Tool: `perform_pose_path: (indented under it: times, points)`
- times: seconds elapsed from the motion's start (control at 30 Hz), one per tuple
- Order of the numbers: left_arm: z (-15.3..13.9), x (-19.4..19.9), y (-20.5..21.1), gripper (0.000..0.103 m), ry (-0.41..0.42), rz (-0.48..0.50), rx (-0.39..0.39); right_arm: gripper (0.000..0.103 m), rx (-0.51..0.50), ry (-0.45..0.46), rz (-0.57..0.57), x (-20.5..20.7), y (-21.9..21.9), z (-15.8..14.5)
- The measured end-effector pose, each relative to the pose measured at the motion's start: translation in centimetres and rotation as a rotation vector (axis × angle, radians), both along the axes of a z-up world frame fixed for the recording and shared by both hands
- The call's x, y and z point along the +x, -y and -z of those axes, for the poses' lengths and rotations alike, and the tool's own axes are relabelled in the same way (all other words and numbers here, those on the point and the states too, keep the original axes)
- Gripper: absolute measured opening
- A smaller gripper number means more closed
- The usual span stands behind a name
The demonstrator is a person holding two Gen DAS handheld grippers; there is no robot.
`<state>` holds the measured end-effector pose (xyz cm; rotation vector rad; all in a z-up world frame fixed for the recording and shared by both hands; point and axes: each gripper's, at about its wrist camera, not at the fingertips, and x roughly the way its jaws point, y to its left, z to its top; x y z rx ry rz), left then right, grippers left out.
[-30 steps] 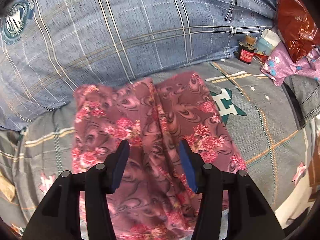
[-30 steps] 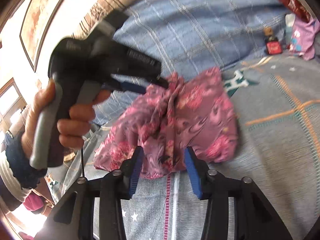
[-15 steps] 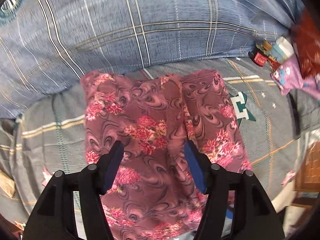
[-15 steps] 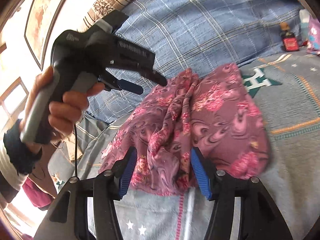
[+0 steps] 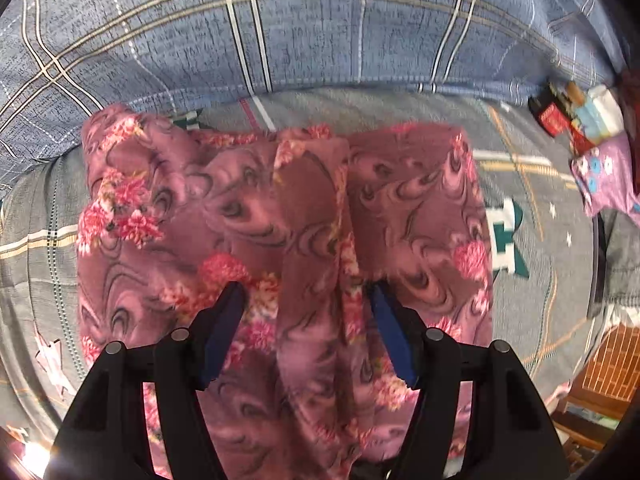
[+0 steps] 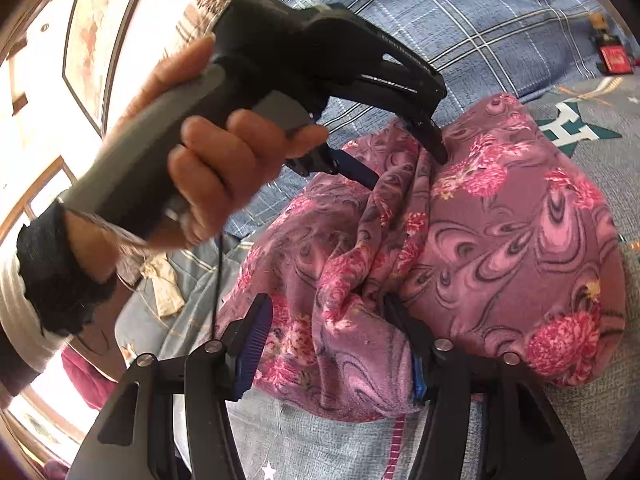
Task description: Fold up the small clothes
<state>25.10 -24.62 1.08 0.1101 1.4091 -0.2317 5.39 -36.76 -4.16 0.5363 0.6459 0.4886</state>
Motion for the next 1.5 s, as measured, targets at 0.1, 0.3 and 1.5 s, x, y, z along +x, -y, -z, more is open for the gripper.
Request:
perform_pose_path:
  times: [0.1, 0.3, 1.5]
  points:
    - [-0.3, -0.5, -0.3, 0.018, 0.050, 0.002, -0.046, 0.058, -0.003, 0.001, 0.007, -0.1, -0.2, 0.1]
    - [-2.4, -2.7, -1.5, 0.009, 0.112, 0.034, -0.077, 0.017, -0.023, -0.017, 0.010, 0.2, -0.4, -0.7]
    - [-5.6, -3.5, -8.1, 0.061, 0.224, -0.005, -0.265, 0.057, 0.031, -0.067, 0.245, 3.4, 11.6, -6.5]
